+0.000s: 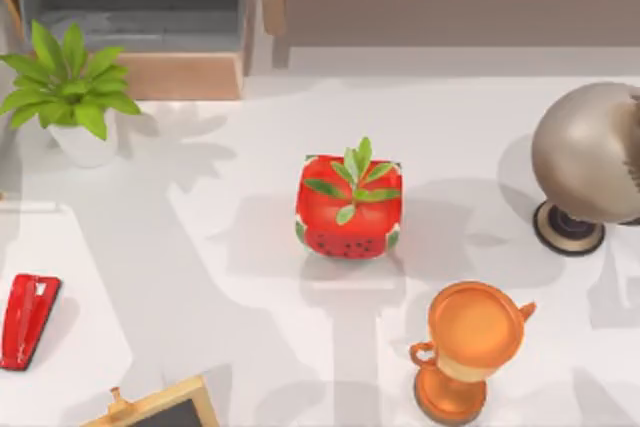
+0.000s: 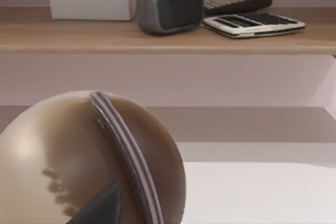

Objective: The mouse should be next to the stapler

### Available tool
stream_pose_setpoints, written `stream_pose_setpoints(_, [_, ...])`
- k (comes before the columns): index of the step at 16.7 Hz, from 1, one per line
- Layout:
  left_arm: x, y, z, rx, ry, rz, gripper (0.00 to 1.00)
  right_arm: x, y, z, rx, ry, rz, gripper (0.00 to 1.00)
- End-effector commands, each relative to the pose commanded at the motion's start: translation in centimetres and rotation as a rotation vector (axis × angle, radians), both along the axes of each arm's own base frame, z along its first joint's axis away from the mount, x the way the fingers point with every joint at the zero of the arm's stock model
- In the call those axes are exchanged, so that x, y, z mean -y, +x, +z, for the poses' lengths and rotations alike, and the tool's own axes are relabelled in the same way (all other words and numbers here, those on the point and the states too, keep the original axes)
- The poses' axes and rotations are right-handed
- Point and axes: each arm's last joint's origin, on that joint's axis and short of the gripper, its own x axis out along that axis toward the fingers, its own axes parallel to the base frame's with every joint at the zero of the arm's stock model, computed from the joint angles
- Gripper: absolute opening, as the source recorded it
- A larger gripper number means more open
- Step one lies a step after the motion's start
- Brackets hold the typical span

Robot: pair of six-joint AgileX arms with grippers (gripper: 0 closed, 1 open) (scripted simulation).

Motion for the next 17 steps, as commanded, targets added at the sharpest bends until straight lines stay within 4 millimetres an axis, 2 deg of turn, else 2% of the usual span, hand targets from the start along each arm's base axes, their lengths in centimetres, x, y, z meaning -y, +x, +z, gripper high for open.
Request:
stream_pose_setpoints(8, [0.00,0.00,0.00,0.000,0.000,0.000,0.02,0.00,0.00,0.00,0.000,0.000,0.000,1.00])
stream_pose_setpoints(17, [-0.07,-0.03,0.16,0.003,0.001,0.000,0.00,0.00,0.00,0.00,0.000,0.000,0.000,1.00])
